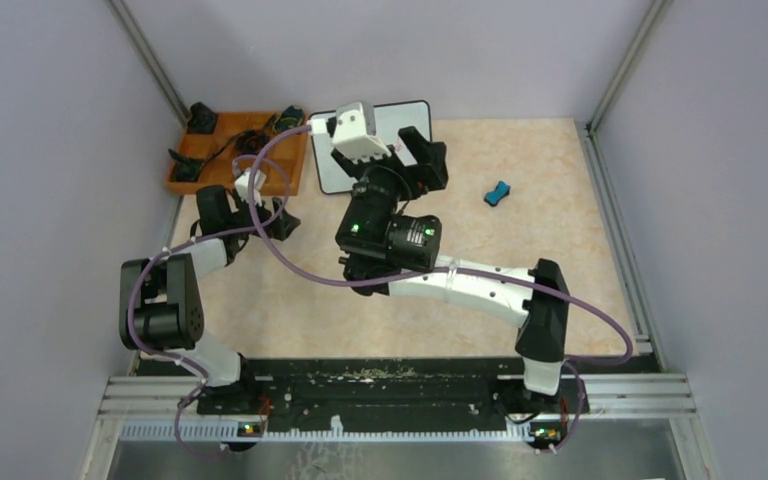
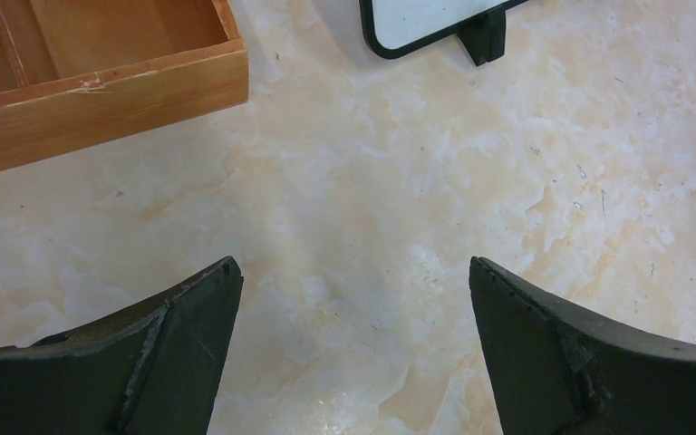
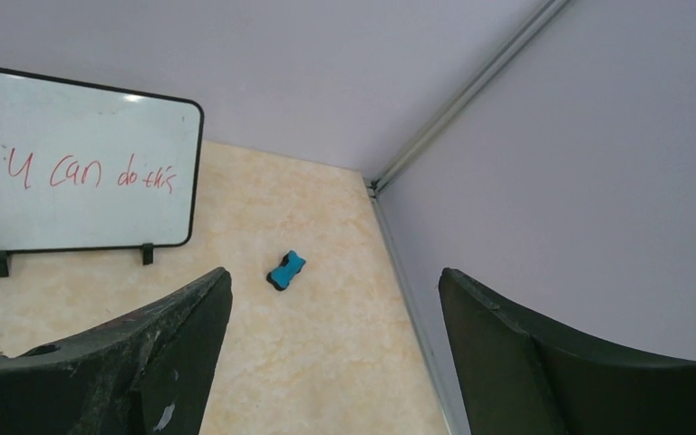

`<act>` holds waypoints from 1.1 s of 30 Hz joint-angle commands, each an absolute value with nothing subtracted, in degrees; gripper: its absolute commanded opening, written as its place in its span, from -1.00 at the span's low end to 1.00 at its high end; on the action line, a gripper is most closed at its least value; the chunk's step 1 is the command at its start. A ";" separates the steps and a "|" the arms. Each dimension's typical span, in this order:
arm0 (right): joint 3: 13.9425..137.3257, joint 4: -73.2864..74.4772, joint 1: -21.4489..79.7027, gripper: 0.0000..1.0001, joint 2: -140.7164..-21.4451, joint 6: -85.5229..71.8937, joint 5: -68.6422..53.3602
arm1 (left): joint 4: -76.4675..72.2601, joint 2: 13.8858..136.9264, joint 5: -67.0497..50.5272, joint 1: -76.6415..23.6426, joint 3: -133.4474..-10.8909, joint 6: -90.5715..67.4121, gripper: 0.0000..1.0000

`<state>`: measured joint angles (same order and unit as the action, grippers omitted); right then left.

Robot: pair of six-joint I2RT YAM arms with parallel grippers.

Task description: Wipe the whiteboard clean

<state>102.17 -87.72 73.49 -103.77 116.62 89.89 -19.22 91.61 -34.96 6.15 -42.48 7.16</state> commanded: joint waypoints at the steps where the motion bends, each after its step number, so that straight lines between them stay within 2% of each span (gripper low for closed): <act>1: 107.98 -98.09 70.58 0.69 -106.67 125.19 99.83 | -18.92 91.23 -36.91 6.03 -43.02 8.00 0.99; 4: 106.18 -95.39 64.31 0.70 -106.29 123.32 99.76 | -18.90 91.19 -37.24 6.05 -43.07 7.82 0.99; 8: 101.75 -94.10 49.86 0.70 -104.58 118.71 99.61 | -18.81 91.06 -37.87 5.99 -42.97 7.63 0.99; 13: 103.84 -82.73 38.10 0.68 -107.49 107.11 99.49 | -18.66 91.13 -38.35 6.05 -43.09 7.44 0.99; 19: 113.23 -87.40 32.12 0.70 -118.77 112.10 99.66 | -18.29 90.65 -38.36 6.06 -43.16 7.67 0.99; 25: 121.63 -83.76 26.09 0.70 -125.18 108.87 99.58 | -18.93 89.89 -37.29 6.14 -42.45 8.17 0.99; 29: 121.60 -81.42 25.31 0.70 -126.79 106.69 99.47 | -18.90 90.63 -36.99 6.12 -42.79 8.00 0.99; 33: 118.56 -93.06 25.89 0.70 -128.05 117.08 99.63 | -18.43 91.79 -37.77 6.07 -43.39 7.70 0.99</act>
<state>118.21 -82.65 24.51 -127.39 110.10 89.89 -18.81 91.59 -36.88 6.15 -42.48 7.38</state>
